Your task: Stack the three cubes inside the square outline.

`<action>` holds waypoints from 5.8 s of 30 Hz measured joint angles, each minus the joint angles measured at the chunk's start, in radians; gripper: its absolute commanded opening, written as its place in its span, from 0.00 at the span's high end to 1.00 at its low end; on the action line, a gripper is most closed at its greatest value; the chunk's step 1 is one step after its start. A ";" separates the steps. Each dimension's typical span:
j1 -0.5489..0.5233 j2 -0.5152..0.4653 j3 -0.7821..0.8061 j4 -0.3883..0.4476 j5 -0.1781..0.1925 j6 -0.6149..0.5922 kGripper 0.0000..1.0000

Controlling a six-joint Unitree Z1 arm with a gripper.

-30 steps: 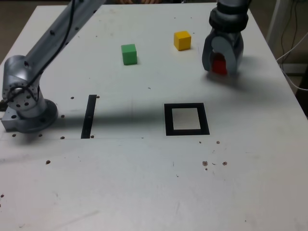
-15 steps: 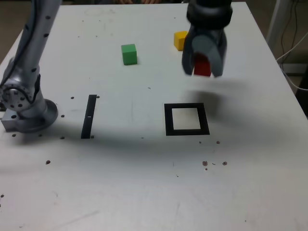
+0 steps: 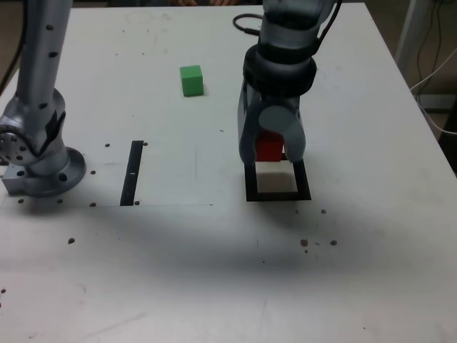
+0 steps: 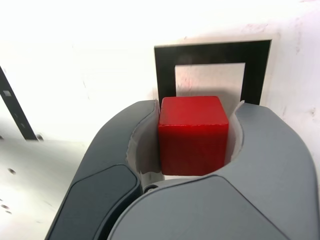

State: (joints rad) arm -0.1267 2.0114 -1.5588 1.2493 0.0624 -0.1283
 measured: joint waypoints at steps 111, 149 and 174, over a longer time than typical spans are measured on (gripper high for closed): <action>0.768 0.351 -0.566 0.104 0.104 0.589 0.05; 0.772 0.357 -0.500 0.042 -0.009 0.607 0.53; 0.636 0.113 -0.396 0.068 0.003 0.566 0.87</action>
State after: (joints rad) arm 0.5091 2.1239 -1.9550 1.3170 0.0651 0.4380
